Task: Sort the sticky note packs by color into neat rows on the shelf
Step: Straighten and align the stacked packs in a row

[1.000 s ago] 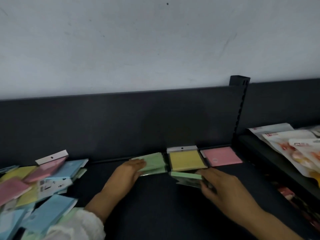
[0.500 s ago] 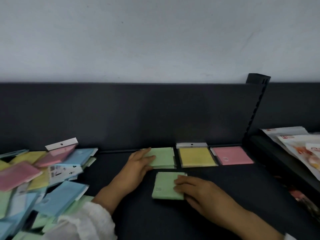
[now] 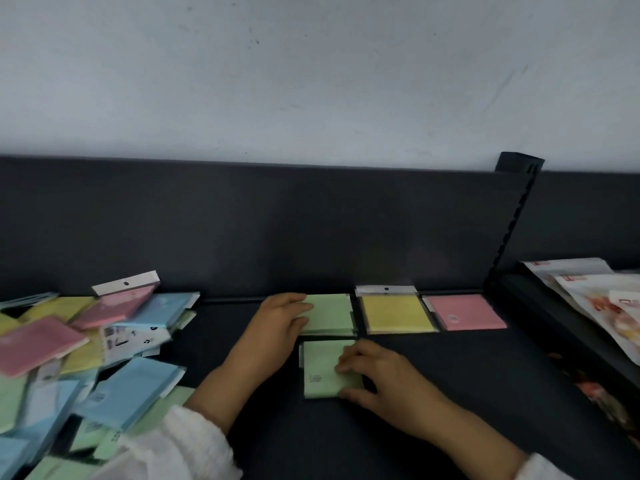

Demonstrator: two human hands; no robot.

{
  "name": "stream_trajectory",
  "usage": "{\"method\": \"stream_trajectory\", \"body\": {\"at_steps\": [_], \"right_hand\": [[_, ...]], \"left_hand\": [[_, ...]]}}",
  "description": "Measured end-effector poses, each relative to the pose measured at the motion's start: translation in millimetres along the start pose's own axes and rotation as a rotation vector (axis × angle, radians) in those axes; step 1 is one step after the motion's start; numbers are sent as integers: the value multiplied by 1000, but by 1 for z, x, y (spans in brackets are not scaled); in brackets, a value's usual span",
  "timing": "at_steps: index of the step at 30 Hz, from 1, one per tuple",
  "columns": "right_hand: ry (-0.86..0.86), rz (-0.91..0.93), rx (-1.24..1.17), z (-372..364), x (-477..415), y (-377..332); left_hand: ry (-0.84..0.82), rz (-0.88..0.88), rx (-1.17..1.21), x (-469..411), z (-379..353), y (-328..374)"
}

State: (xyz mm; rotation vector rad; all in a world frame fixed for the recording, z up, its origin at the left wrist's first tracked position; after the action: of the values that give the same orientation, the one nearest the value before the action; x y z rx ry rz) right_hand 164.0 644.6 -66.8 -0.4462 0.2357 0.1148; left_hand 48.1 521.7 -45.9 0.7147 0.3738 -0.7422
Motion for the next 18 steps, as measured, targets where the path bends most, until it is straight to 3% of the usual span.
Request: {"method": "stream_trajectory", "body": {"at_steps": [10,18], "right_hand": [[57,101,171,8,-1,-17],[83,213,106,6,-15,-83]], "left_hand": [[-130,-124,-125,30,57,52],[-105,-69,-242,70,120,24]]}}
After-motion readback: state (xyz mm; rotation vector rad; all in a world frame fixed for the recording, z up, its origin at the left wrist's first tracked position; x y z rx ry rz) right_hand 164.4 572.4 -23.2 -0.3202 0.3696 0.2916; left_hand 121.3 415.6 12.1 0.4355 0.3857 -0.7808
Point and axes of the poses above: each hand's wrist, its own x-axis away from the middle knuckle, its own z-axis out of the back of the hand, y = z × x, the point moved 6 cm from there along -x, towards the middle knuckle, and after that the axes turned 8 degrees about y, right-handed, at the moved point
